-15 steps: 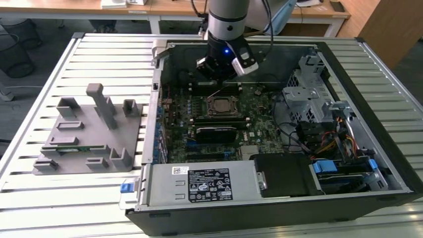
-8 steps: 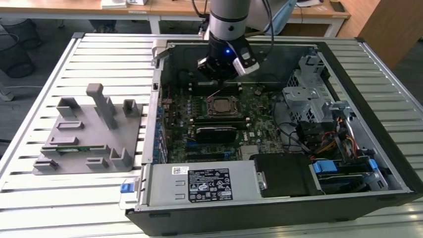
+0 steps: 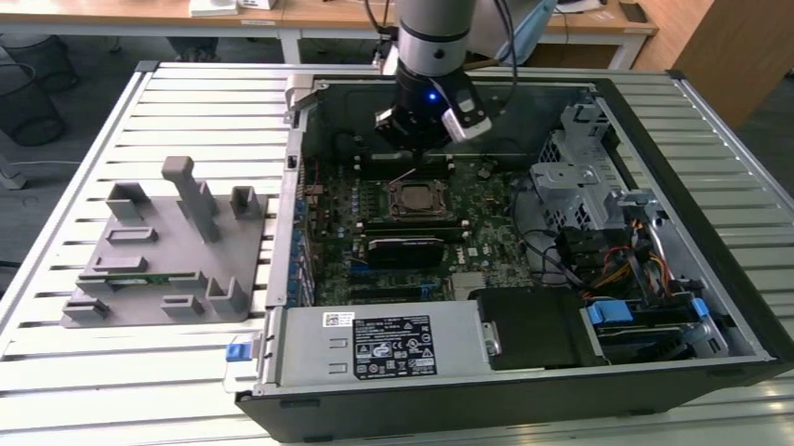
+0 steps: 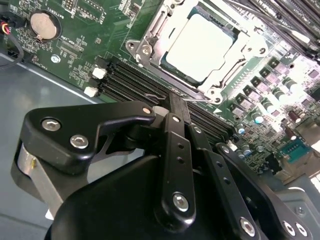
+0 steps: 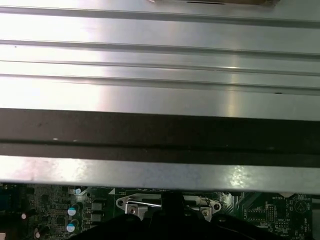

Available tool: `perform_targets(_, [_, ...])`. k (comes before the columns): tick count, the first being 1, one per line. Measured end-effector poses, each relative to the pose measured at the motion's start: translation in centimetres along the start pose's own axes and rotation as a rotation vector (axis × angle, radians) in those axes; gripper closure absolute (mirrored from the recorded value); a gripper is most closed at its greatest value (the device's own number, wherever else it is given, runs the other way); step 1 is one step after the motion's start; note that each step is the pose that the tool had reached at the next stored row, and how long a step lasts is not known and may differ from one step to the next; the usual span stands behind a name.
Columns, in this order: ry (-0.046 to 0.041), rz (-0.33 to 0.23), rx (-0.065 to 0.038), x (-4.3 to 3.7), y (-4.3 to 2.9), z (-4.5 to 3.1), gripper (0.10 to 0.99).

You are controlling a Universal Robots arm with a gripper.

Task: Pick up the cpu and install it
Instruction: 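Install the first cpu locking lever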

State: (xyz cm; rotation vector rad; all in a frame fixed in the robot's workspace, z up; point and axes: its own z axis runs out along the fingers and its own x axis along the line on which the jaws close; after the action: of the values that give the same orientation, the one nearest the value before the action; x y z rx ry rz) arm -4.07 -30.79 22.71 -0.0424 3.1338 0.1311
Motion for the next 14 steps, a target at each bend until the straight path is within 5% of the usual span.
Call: perform_targets(14, [0.0001, 0.000, 0.001, -0.72, -0.02, 0.38, 0.980])
